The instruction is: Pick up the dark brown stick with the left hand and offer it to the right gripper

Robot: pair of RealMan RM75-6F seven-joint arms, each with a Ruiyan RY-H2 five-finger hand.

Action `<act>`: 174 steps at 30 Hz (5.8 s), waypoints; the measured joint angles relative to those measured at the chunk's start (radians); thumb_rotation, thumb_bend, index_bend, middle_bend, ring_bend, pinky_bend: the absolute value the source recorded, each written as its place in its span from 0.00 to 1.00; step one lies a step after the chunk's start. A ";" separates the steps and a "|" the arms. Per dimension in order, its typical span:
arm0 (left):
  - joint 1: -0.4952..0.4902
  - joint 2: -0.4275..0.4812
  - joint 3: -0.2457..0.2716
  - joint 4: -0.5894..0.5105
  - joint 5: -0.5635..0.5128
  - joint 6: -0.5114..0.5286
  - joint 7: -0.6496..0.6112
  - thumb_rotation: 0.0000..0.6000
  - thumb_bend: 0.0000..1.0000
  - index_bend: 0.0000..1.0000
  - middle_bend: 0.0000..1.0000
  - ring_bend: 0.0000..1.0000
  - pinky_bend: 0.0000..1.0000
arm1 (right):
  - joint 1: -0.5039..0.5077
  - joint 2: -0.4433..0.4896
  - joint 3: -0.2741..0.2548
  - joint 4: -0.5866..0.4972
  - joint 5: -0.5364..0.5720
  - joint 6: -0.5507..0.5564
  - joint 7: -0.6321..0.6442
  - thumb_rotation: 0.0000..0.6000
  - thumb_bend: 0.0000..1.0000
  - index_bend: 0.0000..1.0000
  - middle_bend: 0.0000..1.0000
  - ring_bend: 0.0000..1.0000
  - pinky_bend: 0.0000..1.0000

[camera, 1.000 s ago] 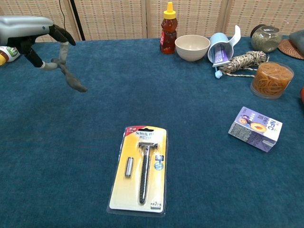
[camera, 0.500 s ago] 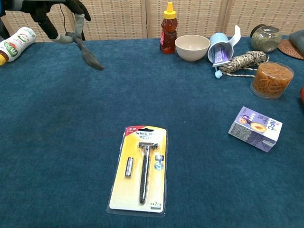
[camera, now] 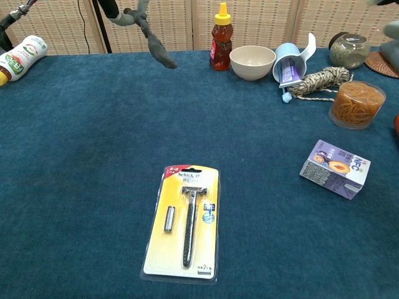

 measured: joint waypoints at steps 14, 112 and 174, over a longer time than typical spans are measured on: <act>-0.086 -0.080 -0.004 -0.003 -0.037 0.086 0.074 1.00 0.54 0.75 0.19 0.07 0.00 | 0.088 -0.043 0.002 -0.036 0.191 -0.173 -0.008 1.00 0.30 0.41 0.19 0.08 0.00; -0.238 -0.334 -0.052 0.013 -0.047 0.243 0.190 1.00 0.54 0.74 0.19 0.06 0.00 | 0.263 -0.229 0.075 0.042 0.508 -0.328 -0.176 1.00 0.36 0.45 0.19 0.01 0.00; -0.215 -0.302 -0.048 -0.011 -0.001 0.227 0.185 1.00 0.54 0.74 0.19 0.05 0.00 | 0.270 -0.223 0.070 0.037 0.552 -0.321 -0.211 1.00 0.77 0.77 0.48 0.27 0.00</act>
